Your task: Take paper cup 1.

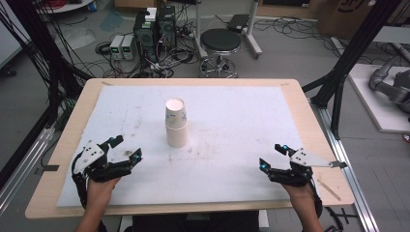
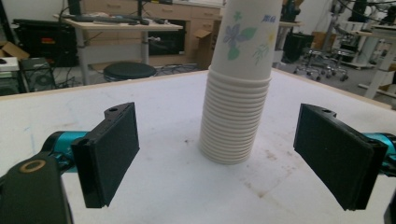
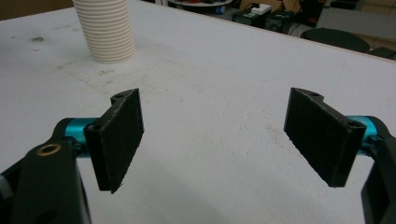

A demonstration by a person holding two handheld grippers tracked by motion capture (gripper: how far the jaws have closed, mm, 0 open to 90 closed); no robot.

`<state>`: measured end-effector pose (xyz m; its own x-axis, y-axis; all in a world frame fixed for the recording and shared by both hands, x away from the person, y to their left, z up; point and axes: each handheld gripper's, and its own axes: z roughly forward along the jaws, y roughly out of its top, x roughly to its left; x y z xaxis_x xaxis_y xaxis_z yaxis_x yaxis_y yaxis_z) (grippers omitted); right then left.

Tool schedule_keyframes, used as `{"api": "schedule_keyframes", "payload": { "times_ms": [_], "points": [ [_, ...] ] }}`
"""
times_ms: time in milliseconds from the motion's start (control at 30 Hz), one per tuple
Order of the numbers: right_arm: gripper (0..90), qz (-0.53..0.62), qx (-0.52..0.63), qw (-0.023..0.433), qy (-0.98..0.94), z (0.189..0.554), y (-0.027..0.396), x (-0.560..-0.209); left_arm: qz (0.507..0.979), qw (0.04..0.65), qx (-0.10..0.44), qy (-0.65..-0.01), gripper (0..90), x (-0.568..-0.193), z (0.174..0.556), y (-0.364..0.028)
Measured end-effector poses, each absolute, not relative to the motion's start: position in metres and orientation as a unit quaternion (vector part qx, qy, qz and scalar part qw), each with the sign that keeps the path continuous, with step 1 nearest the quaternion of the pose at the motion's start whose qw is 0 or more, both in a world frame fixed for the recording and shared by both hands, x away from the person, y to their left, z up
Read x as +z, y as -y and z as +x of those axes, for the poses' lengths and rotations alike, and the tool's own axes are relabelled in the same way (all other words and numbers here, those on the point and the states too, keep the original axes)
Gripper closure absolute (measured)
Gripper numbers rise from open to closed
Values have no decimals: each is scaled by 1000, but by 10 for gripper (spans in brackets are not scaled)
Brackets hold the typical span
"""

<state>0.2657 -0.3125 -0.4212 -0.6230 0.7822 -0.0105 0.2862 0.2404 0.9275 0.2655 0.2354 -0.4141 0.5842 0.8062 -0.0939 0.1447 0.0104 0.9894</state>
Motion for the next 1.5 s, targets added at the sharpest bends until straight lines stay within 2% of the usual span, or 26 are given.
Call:
{"api": "schedule_keyframes", "payload": {
  "times_ms": [167,767,1500],
  "points": [
    [204,356,501,247,-749,265,313,-422,668,614,248,-340,139,-399,277,-223],
    [204,354,500,245,-751,263,312,-421,695,604,241,-307,140,-351,321,-187],
    [205,355,503,243,-750,263,314,-421,725,583,223,-294,140,-338,371,-146]
  ]
}}
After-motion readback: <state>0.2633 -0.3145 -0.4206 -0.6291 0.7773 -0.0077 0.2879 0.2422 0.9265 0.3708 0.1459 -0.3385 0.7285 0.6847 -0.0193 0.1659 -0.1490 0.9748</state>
